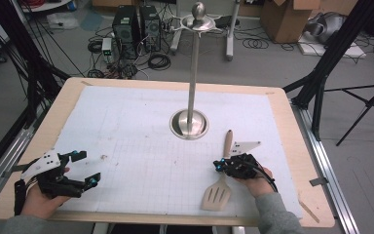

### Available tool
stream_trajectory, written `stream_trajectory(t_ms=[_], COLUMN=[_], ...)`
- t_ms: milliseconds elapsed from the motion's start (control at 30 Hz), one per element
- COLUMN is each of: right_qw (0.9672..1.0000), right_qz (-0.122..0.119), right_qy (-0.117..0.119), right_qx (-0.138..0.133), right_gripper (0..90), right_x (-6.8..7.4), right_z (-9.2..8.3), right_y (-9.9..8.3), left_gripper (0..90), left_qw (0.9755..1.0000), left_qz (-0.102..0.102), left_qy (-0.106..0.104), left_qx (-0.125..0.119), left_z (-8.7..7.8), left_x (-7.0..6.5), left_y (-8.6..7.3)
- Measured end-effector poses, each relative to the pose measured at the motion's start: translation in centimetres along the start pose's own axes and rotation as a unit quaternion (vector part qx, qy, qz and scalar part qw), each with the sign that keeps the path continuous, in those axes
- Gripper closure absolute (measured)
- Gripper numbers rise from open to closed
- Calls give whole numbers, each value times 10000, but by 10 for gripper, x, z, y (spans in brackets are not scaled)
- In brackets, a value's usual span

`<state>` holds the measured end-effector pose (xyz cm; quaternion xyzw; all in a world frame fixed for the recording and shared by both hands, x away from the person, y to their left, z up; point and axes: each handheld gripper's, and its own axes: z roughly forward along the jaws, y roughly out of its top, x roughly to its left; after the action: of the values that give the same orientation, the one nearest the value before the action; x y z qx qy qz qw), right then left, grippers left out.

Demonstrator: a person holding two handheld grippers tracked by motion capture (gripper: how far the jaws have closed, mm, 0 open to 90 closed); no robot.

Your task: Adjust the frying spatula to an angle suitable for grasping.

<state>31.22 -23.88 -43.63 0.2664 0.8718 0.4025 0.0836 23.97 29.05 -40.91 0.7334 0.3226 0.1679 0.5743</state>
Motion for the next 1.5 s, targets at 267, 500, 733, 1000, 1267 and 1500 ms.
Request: stream_trajectory(t_ms=[267,500,733,1000,1267,1500], right_qw=[9994,9994,9995,9995,9995,9993], right_qz=[-100,74,-21,-23,-55,218], right_qy=[80,83,16,67,133,219], right_qx=[337,334,303,294,289,188], right_gripper=[900,900,900,900,900,900], right_x=[5,5,6,3,-7,-15], right_z=[5,0,-11,-20,-35,-45], right_y=[-2,-8,-14,-22,-34,-44], left_gripper=[20,20,20,20,20,20], left_qw=[10000,10000,9999,9998,9999,9999], left_qz=[-20,1,-7,-2,-10,-24], left_qy=[7,-73,-129,-167,-148,-149], left_qx=[-4,60,81,93,75,81], left_z=[0,8,13,15,15,15], left_x=[1,1,1,2,2,2], left_y=[0,1,1,2,2,2])
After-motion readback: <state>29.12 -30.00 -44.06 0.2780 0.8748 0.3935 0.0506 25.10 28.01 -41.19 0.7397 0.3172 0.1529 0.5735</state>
